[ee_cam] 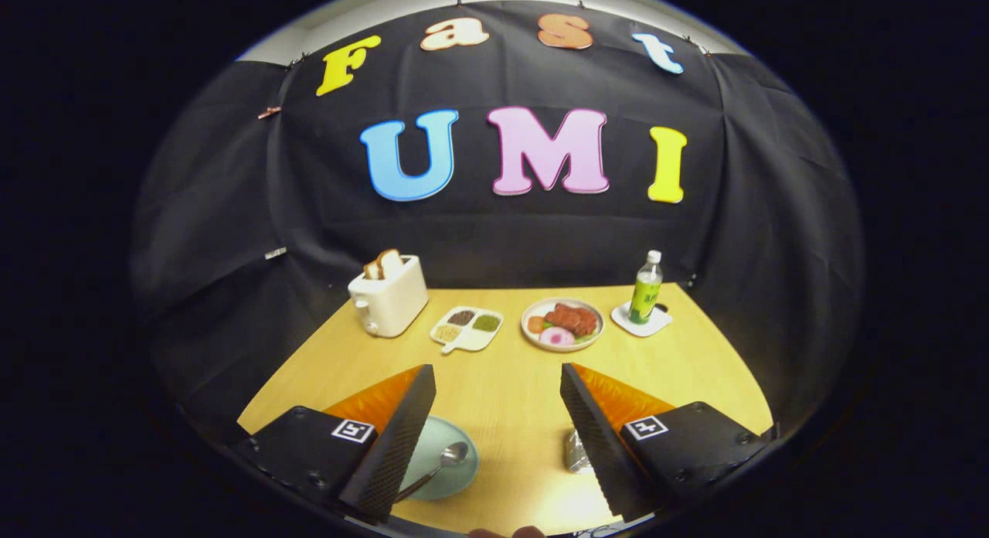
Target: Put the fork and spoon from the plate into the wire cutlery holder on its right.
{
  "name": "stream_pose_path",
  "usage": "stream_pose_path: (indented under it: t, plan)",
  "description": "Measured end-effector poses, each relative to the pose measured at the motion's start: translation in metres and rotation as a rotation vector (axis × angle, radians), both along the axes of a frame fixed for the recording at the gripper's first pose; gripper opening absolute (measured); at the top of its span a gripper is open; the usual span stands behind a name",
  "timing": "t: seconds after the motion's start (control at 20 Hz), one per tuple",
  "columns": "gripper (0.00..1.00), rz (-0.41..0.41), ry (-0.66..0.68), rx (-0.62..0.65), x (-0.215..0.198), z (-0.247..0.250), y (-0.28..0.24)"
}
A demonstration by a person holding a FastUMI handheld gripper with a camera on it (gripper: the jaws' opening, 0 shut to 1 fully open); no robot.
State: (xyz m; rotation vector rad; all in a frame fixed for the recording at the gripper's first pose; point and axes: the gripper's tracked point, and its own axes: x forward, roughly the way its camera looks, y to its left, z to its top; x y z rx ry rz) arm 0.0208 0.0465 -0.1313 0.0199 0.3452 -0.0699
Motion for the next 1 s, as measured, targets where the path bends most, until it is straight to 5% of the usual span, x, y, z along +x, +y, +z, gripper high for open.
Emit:
stream_pose_path:
  t: [0.5,1.0]
  plan:
    - [1.00,0.130,0.446,-0.017,-0.009,-0.140,0.064]
    - [0.95,0.113,0.701,0.017,-0.021,-0.242,0.095]
